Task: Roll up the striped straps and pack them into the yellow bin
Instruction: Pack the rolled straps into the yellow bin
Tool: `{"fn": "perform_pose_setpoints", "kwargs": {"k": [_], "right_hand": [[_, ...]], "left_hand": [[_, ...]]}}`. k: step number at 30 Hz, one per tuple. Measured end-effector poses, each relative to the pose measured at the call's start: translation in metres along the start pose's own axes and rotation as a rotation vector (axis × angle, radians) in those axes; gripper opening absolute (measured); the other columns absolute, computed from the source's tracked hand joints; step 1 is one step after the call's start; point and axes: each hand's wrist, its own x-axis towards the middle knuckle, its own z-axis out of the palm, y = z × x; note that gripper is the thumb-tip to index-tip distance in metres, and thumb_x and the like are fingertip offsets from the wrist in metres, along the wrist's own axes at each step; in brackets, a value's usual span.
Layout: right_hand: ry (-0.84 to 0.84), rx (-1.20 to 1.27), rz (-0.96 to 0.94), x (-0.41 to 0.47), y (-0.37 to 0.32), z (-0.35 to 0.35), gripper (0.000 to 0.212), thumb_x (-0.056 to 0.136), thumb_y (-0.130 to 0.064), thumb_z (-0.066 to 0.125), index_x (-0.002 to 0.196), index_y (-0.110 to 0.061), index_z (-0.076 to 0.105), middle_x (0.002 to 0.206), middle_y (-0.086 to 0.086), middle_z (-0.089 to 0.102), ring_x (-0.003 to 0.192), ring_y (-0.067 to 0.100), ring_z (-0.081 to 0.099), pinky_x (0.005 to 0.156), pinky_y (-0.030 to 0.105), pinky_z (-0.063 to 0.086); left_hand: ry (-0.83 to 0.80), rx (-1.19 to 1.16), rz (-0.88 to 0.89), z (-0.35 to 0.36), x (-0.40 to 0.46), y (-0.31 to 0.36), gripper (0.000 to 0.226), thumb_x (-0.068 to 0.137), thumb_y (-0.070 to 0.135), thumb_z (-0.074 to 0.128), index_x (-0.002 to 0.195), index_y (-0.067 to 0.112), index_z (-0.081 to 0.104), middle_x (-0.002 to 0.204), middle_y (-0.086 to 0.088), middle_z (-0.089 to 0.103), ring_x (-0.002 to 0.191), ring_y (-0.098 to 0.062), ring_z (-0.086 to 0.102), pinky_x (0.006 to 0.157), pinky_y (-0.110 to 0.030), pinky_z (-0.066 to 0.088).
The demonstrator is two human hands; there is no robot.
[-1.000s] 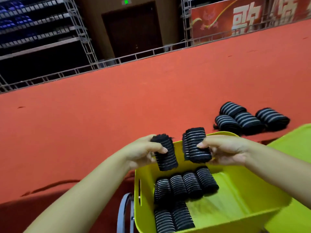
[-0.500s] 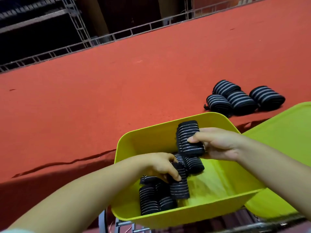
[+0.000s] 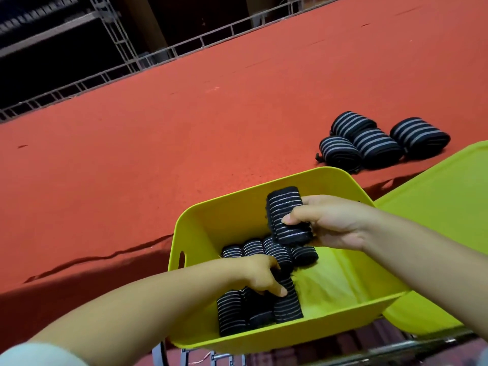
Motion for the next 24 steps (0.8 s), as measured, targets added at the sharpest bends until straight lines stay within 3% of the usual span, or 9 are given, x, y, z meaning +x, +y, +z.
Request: {"fn": "perform_pose_setpoints", "kwargs": {"k": [2, 5, 11, 14, 16, 18, 19, 22, 24], "right_hand": [[0.008, -0.012, 0.004, 0.000, 0.002, -0.001, 0.016, 0.088, 0.001, 0.053, 0.100, -0.009, 0.056, 0.088, 0.009, 0.064, 0.076, 0.019, 0.064, 0.065, 0.028, 0.054], [0.027, -0.017, 0.000, 0.000, 0.004, -0.002, 0.014, 0.088, 0.001, 0.053, 0.095, -0.011, 0.056, 0.085, 0.008, 0.064, 0.074, 0.019, 0.064, 0.063, 0.027, 0.054], [0.114, -0.167, 0.019, 0.002, 0.012, -0.004, 0.016, 0.086, 0.000, 0.058, 0.096, -0.012, 0.055, 0.088, 0.008, 0.064, 0.076, 0.017, 0.064, 0.060, 0.025, 0.050], [0.171, -0.275, 0.091, 0.003, 0.019, -0.005, 0.018, 0.085, 0.000, 0.059, 0.100, -0.009, 0.055, 0.093, 0.012, 0.063, 0.078, 0.021, 0.063, 0.063, 0.026, 0.051], [0.190, -0.304, 0.178, 0.004, 0.025, -0.006, 0.017, 0.085, 0.001, 0.058, 0.100, -0.006, 0.057, 0.095, 0.017, 0.064, 0.081, 0.026, 0.063, 0.070, 0.033, 0.052], [0.214, -0.301, 0.267, 0.006, 0.030, -0.008, 0.021, 0.085, 0.001, 0.059, 0.106, -0.003, 0.058, 0.100, 0.018, 0.066, 0.086, 0.027, 0.064, 0.073, 0.035, 0.053], [0.219, -0.284, 0.309, 0.007, 0.032, -0.007, 0.024, 0.084, 0.001, 0.061, 0.108, -0.002, 0.058, 0.103, 0.018, 0.066, 0.089, 0.027, 0.064, 0.074, 0.035, 0.053], [0.206, -0.253, 0.409, 0.011, 0.038, -0.003, 0.021, 0.085, 0.000, 0.062, 0.106, -0.003, 0.057, 0.100, 0.016, 0.066, 0.093, 0.028, 0.063, 0.075, 0.036, 0.052], [0.225, -0.251, 0.463, 0.014, 0.043, -0.002, 0.019, 0.086, 0.001, 0.061, 0.104, -0.002, 0.057, 0.101, 0.018, 0.065, 0.096, 0.030, 0.062, 0.081, 0.038, 0.051]], "left_hand": [[0.038, 0.299, 0.044, 0.001, 0.000, 0.002, 0.068, 0.089, 0.040, 0.066, 0.144, 0.011, 0.038, 0.140, -0.011, 0.048, 0.125, -0.029, 0.050, 0.099, -0.035, 0.045], [0.150, 0.621, 0.169, 0.005, 0.000, 0.002, 0.056, 0.090, 0.045, 0.061, 0.131, 0.008, 0.049, 0.128, -0.016, 0.054, 0.117, -0.034, 0.052, 0.092, -0.039, 0.047], [0.219, 0.836, 0.273, 0.009, -0.005, 0.002, 0.049, 0.091, 0.033, 0.061, 0.129, 0.007, 0.046, 0.125, -0.017, 0.049, 0.116, -0.037, 0.048, 0.090, -0.046, 0.046], [0.220, 0.595, 0.246, -0.004, -0.006, 0.008, 0.042, 0.090, 0.027, 0.060, 0.128, 0.011, 0.050, 0.124, -0.014, 0.055, 0.111, -0.031, 0.055, 0.088, -0.038, 0.048], [0.225, 0.033, 0.142, -0.020, -0.007, 0.009, 0.039, 0.091, 0.014, 0.057, 0.128, 0.013, 0.049, 0.120, -0.011, 0.061, 0.099, -0.023, 0.061, 0.084, -0.036, 0.052], [0.084, -0.613, 0.109, -0.031, -0.012, 0.011, 0.039, 0.092, -0.001, 0.052, 0.130, 0.010, 0.045, 0.113, -0.013, 0.062, 0.092, -0.020, 0.063, 0.086, -0.036, 0.054], [0.015, -0.794, 0.116, -0.034, -0.015, 0.013, 0.036, 0.093, -0.005, 0.048, 0.126, 0.009, 0.047, 0.108, -0.014, 0.062, 0.089, -0.020, 0.063, 0.087, -0.037, 0.053], [-0.038, -0.787, 0.141, -0.031, -0.023, 0.021, 0.032, 0.090, -0.013, 0.040, 0.105, 0.010, 0.056, 0.099, -0.015, 0.058, 0.081, -0.020, 0.060, 0.083, -0.035, 0.055], [0.001, -0.727, 0.117, -0.028, -0.023, 0.026, 0.036, 0.089, -0.014, 0.039, 0.114, 0.007, 0.055, 0.107, -0.018, 0.055, 0.083, -0.023, 0.059, 0.074, -0.032, 0.057]]}}
